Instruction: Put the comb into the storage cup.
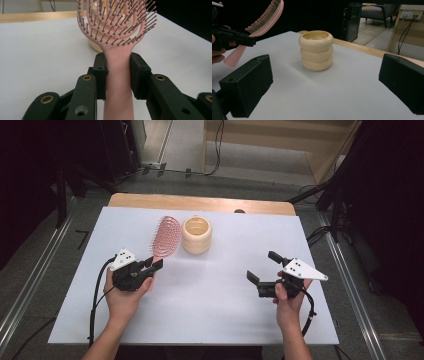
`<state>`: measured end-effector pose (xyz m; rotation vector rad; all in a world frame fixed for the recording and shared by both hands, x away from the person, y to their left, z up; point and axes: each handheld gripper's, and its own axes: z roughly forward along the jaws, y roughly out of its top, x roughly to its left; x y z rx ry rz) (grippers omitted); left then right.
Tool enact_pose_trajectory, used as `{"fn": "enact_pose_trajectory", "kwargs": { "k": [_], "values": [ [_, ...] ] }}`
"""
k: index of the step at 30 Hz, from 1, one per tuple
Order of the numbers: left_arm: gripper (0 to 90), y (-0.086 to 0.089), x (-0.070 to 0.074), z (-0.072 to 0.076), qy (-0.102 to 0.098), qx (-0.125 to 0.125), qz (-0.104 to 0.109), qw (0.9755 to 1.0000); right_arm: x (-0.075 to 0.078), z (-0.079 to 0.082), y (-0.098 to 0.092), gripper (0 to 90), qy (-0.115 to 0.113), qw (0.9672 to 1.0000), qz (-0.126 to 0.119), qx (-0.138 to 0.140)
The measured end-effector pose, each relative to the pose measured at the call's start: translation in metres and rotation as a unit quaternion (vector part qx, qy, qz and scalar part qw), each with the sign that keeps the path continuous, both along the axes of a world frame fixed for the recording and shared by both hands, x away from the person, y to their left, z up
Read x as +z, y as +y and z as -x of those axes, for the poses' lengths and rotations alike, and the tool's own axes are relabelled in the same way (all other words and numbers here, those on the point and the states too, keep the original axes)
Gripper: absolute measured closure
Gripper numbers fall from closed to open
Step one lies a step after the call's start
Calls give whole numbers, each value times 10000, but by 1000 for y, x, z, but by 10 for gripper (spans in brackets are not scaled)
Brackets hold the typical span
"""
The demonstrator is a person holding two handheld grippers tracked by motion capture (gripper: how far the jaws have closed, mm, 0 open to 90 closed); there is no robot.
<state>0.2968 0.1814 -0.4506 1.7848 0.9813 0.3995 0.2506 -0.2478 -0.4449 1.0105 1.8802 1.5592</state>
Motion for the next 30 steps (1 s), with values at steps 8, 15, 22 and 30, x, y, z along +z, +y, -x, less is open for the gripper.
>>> {"fn": "enact_pose_trajectory", "kwargs": {
  "k": [8, 15, 22, 30],
  "values": [
    [703, -9, 1, 8, -274, -108, 76, 9995, 10, -7, 21, 0, -8, 9999, -54, 137],
    [703, -15, 1, 14, -346, -258, 197, 9989, 14, -4, 40, 0, 2, 9996, -86, 263],
    [702, -23, -2, 22, -440, -343, 291, 9980, 14, -3, 55, 0, 226, 9991, -125, 344],
    [703, -33, -6, 31, -534, -522, 340, 9966, 16, -2, 65, 0, 423, 9959, -440, 668]
  ]
}}
